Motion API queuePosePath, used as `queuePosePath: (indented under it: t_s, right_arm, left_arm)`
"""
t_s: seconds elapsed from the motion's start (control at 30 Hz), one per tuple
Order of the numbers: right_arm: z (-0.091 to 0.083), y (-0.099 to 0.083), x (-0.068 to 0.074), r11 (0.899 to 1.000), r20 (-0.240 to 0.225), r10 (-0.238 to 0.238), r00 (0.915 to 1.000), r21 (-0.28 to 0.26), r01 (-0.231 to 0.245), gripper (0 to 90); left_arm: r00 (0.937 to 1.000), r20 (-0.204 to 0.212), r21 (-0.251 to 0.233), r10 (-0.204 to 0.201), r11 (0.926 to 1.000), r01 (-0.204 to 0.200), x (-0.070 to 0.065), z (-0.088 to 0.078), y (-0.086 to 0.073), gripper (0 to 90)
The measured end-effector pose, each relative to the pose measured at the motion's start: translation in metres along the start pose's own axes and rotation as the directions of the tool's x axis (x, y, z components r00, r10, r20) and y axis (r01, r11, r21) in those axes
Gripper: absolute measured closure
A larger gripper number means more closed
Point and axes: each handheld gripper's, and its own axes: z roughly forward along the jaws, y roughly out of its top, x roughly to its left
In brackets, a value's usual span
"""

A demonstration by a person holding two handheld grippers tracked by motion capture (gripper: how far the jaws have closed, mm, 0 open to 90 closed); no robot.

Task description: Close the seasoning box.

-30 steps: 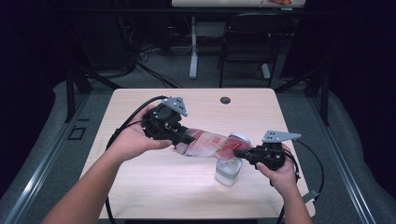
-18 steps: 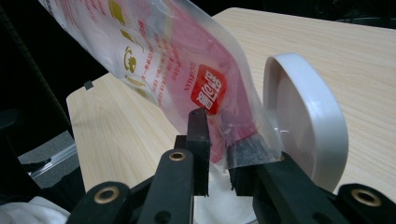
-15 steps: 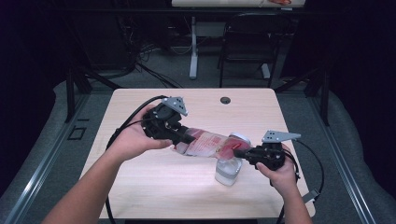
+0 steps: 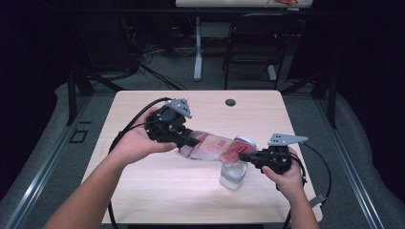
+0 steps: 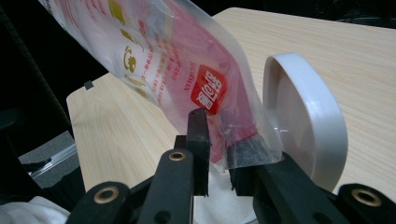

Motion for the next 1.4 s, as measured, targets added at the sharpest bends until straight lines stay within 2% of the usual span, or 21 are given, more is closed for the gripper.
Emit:
queuePosePath:
  t_s: [1.4]
  right_arm:
    - [-0.0030,-0.0029,0.0009,1.000,-0.002,0.008,1.0000,-0.002,-0.008,80.5]
  left_arm:
    - [0.9999,0.012,-0.008,0.008,0.9999,-0.008,0.0004,0.0001,0.0061,72.6]
